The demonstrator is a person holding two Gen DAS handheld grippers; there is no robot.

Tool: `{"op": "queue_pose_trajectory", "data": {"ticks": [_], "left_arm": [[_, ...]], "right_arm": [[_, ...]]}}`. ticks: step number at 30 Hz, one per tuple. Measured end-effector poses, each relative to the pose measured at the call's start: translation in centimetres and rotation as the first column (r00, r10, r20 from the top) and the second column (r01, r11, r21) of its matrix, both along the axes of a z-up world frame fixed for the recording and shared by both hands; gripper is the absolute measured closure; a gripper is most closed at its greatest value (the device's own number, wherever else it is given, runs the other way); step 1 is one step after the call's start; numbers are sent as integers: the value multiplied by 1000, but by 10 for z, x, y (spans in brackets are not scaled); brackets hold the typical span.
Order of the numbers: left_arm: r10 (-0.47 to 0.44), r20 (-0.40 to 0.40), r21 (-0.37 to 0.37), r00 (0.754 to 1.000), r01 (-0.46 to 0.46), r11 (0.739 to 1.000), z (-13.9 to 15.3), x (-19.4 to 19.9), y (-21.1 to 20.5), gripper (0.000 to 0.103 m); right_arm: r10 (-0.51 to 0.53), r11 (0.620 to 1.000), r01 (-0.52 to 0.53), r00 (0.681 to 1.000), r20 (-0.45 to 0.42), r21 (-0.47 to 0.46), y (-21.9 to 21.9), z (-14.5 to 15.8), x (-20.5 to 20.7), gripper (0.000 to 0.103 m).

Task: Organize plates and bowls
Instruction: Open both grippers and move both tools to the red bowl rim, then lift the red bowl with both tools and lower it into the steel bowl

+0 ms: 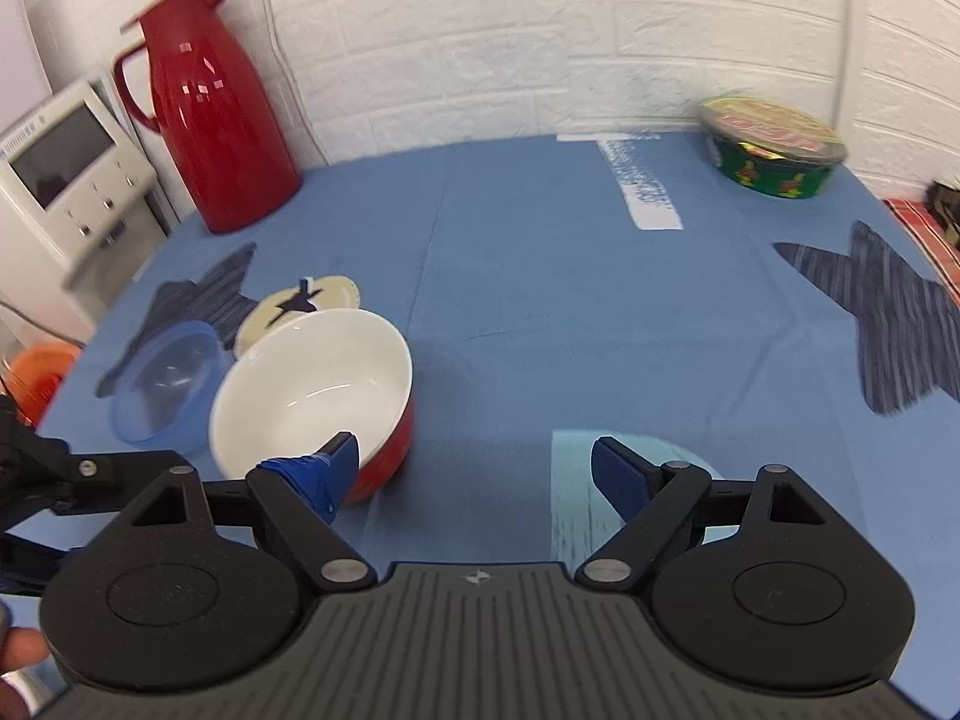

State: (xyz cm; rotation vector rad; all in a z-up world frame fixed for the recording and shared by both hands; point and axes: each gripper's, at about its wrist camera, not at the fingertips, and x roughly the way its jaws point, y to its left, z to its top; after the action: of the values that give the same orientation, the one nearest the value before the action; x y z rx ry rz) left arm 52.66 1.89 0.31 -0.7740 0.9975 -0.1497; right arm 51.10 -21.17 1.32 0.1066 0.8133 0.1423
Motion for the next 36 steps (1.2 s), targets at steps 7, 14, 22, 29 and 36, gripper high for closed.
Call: {"op": "queue_pose_trajectory", "data": {"ticks": [7,14,22,29,36], "left_arm": [[83,-50,58,995,-80,995,-18,25,-6,8],[122,-39,110,992,-117,987,-20,33,-12,8],[157,-18,149,987,-153,977,-19,32,-18,8],[48,-25,87,999,-46,995,-25,42,-21,103],[-26,28,131,999,22,991,-12,23,-18,103]], "right_arm": [[64,995,-63,998,7,-75,16,-12,37,31],[79,994,-81,996,-28,-76,21,-19,58,31],[110,993,-109,994,-24,42,13,-26,59,39],[205,976,-201,978,-42,83,30,-25,43,62],[198,975,-190,979,-56,118,31,-16,21,64]]}}
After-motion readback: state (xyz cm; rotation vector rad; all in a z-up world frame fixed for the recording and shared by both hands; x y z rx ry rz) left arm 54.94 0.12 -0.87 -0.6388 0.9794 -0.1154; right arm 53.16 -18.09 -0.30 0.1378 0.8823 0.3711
